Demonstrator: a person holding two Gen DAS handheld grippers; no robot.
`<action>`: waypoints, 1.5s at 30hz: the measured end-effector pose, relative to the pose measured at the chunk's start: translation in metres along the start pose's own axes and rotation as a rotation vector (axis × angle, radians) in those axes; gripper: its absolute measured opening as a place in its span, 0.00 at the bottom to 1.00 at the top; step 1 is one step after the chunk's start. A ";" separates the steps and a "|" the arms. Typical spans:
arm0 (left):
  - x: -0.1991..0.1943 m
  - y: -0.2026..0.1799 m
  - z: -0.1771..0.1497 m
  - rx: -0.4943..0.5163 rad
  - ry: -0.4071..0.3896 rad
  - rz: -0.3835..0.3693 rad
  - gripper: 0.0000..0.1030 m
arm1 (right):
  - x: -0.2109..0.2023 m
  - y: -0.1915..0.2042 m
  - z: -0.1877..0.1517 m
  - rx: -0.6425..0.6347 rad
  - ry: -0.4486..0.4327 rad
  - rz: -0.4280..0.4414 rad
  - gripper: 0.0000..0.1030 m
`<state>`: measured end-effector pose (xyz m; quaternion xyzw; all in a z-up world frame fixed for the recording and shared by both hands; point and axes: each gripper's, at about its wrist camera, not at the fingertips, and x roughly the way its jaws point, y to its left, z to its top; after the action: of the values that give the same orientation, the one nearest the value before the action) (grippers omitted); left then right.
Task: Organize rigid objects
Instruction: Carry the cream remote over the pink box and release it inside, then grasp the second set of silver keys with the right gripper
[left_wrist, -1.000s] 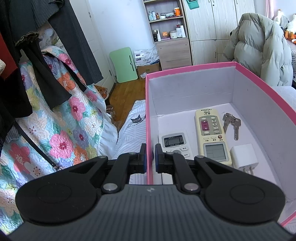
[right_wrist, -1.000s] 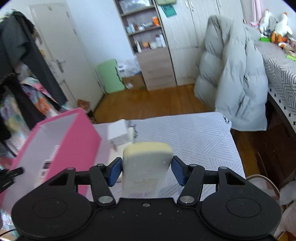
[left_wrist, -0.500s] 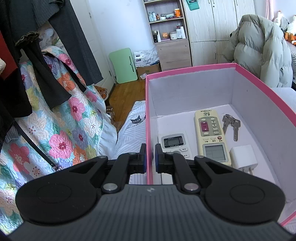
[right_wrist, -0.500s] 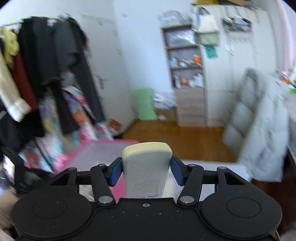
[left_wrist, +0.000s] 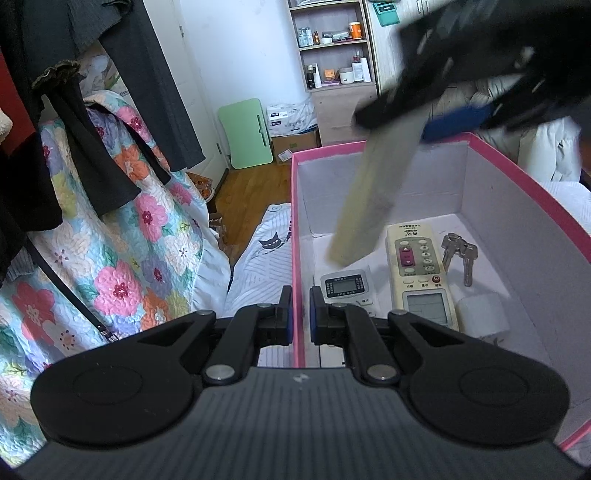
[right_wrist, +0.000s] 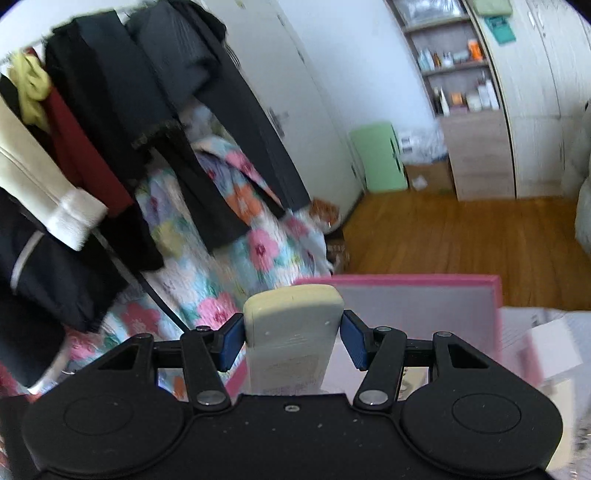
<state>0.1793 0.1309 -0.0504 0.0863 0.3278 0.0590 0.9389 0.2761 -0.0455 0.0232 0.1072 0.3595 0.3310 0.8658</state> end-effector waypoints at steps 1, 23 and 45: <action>0.000 -0.002 0.000 0.008 -0.001 0.004 0.07 | 0.005 0.000 -0.005 -0.023 0.047 -0.019 0.59; -0.001 0.002 0.000 0.004 -0.003 -0.007 0.07 | 0.010 -0.034 -0.032 0.169 0.297 0.078 0.31; 0.001 0.004 0.000 0.001 -0.002 -0.014 0.07 | -0.131 -0.110 -0.079 -0.054 0.005 -0.435 0.63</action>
<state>0.1804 0.1351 -0.0501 0.0844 0.3276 0.0521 0.9396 0.2069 -0.2182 -0.0079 0.0029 0.3673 0.1464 0.9185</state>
